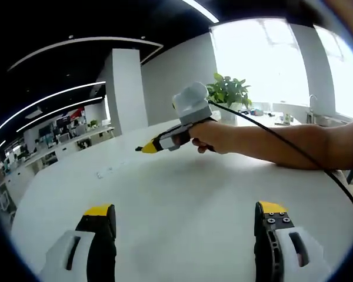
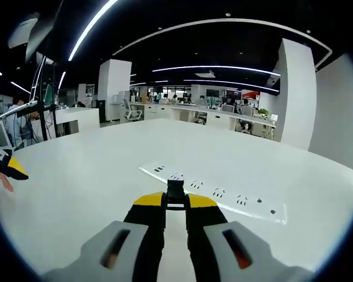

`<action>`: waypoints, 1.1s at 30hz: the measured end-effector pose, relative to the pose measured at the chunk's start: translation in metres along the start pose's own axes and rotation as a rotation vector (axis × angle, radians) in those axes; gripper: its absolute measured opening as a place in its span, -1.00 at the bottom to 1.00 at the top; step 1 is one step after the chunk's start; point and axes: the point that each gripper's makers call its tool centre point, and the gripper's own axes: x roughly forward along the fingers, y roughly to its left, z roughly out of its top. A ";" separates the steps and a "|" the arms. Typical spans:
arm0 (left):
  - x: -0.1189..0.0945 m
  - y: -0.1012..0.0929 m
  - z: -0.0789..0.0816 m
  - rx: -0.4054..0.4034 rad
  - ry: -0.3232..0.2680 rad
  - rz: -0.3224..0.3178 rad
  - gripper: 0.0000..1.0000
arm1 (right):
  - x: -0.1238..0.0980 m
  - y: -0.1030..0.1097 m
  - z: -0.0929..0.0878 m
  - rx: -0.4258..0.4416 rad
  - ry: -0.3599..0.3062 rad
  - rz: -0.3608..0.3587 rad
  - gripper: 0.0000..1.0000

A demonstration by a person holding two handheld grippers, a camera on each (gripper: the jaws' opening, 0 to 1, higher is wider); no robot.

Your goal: Snap the two parts of the plastic buckle together until the buckle closes and remains connected.

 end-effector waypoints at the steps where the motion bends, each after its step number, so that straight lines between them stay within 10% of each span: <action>1: 0.000 -0.001 0.000 0.000 0.001 -0.002 0.99 | 0.000 0.000 -0.001 -0.003 0.005 -0.002 -0.78; 10: 0.001 -0.003 -0.001 0.009 0.004 -0.007 0.99 | 0.009 0.010 -0.024 -0.040 0.111 0.041 -0.78; 33: 0.004 -0.004 -0.003 0.011 0.012 -0.016 0.99 | 0.009 0.013 -0.028 -0.028 0.126 0.058 -0.78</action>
